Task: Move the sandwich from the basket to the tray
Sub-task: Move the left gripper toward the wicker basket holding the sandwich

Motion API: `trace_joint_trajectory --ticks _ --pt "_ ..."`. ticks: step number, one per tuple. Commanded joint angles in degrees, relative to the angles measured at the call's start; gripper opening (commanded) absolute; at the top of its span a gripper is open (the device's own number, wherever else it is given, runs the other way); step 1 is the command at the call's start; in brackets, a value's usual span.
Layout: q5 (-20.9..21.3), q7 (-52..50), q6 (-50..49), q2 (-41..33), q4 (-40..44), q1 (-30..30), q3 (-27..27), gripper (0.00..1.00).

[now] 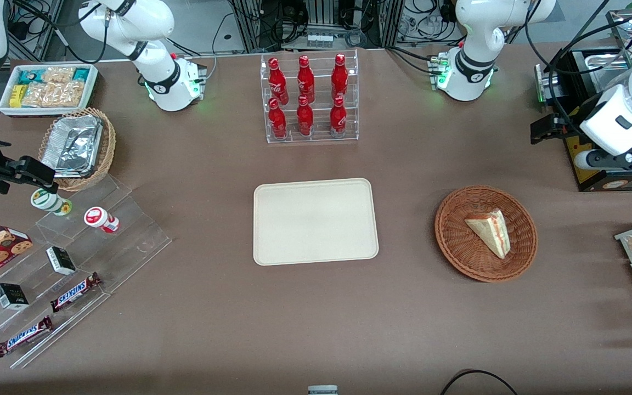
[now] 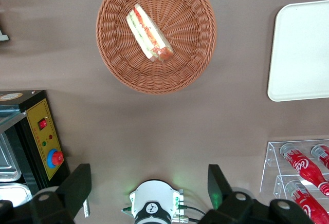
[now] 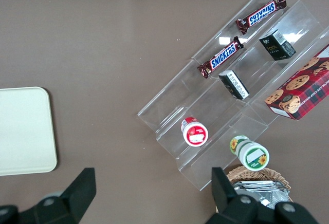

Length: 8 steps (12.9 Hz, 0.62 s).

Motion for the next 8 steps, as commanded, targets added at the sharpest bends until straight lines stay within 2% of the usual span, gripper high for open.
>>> trace_joint_trajectory --ticks 1,4,8 --pt "-1.9 2.2 -0.3 0.1 0.8 0.9 0.6 1.00" --pt "-2.0 2.2 2.1 0.7 0.0 0.9 0.6 1.00" --pt "-1.6 1.5 4.9 5.3 -1.0 0.8 0.6 1.00"
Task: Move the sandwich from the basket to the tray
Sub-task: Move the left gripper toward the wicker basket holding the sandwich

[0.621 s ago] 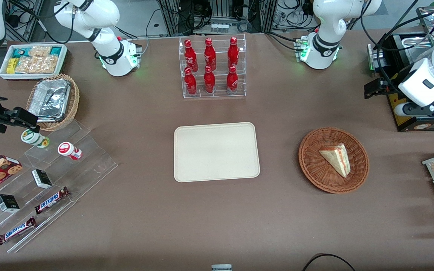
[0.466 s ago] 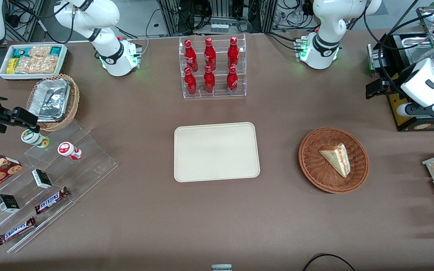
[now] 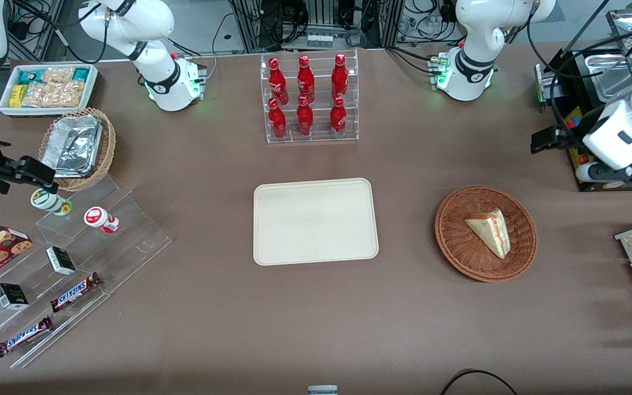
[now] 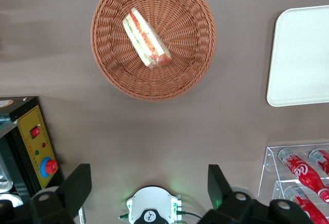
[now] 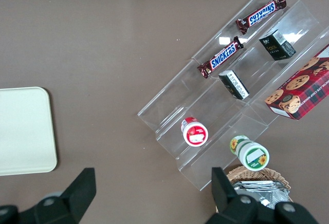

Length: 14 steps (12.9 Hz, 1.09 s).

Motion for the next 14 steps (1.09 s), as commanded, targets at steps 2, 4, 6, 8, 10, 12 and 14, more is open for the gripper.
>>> trace_joint_trajectory --ticks 2,4,6,8,10,12,14 --pt "0.2 0.3 4.7 3.5 -1.6 0.4 -0.2 1.00" --pt "0.3 0.1 9.2 3.2 -5.3 0.4 -0.2 1.00" --pt "0.4 -0.5 13.2 3.8 -7.8 0.5 -0.2 1.00" --pt "0.7 -0.7 17.8 4.3 -10.9 0.6 -0.1 1.00" --pt "1.1 -1.0 23.3 3.8 -15.7 0.6 0.3 1.00" --pt "1.4 -4.6 28.8 2.7 -20.6 0.6 0.3 1.00" --pt "2.4 -8.2 33.6 1.9 -24.6 0.5 0.3 1.00"
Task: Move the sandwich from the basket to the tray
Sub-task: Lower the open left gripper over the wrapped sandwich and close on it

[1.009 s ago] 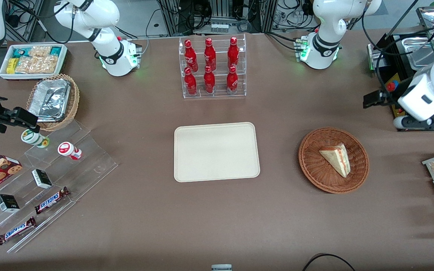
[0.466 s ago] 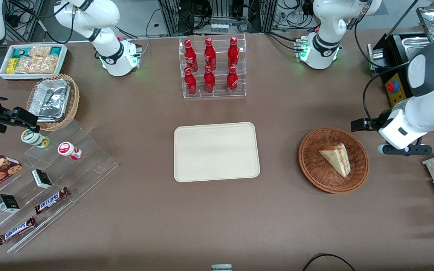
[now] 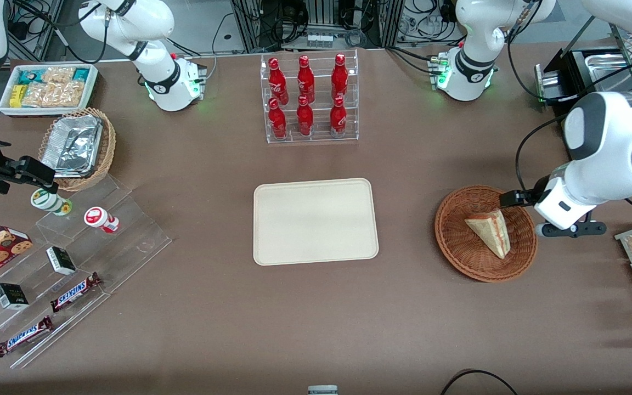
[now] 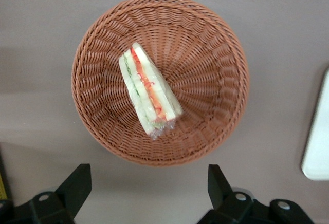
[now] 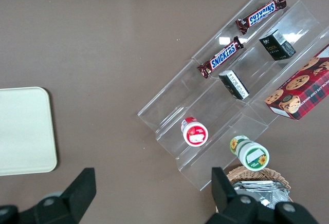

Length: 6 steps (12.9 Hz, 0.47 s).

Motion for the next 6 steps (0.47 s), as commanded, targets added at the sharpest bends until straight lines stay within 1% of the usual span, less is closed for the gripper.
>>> trace_joint_trajectory --ticks 1,4,6 --pt "1.3 -4.8 6.4 -3.1 -6.7 0.4 -0.4 1.00" --pt "1.2 -12.6 14.0 -4.0 -11.8 0.4 -0.4 1.00" --pt "1.2 -19.8 18.2 -3.7 -13.8 0.4 -0.4 1.00"
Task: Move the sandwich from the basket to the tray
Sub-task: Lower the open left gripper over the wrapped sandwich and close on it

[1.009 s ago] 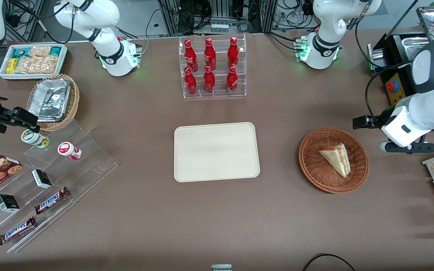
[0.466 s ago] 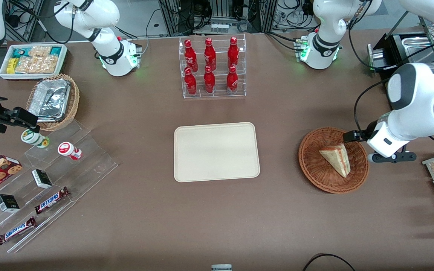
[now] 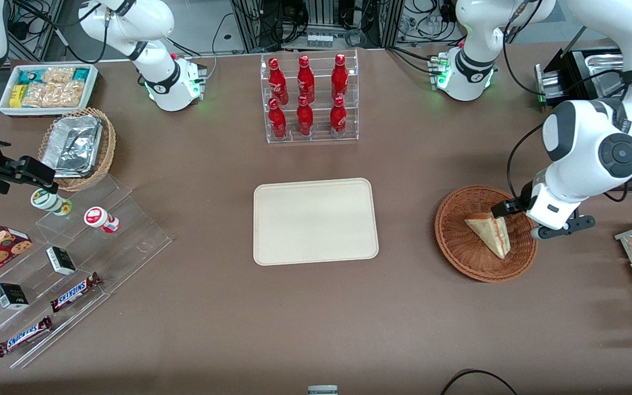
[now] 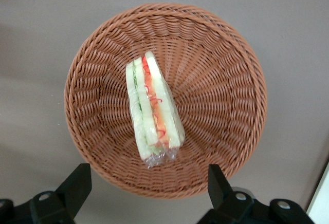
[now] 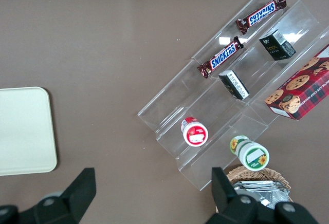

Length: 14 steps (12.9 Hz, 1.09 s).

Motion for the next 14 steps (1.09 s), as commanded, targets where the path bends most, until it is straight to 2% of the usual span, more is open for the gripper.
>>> trace_joint_trajectory --ticks 1,4,14 --pt "0.9 -8.9 5.0 -2.0 -4.5 0.4 -0.4 1.00" --pt "0.9 -15.0 10.7 -1.4 -7.1 0.3 -0.4 1.00" --pt "0.9 -15.1 14.9 4.2 -7.1 0.4 -0.5 1.00"
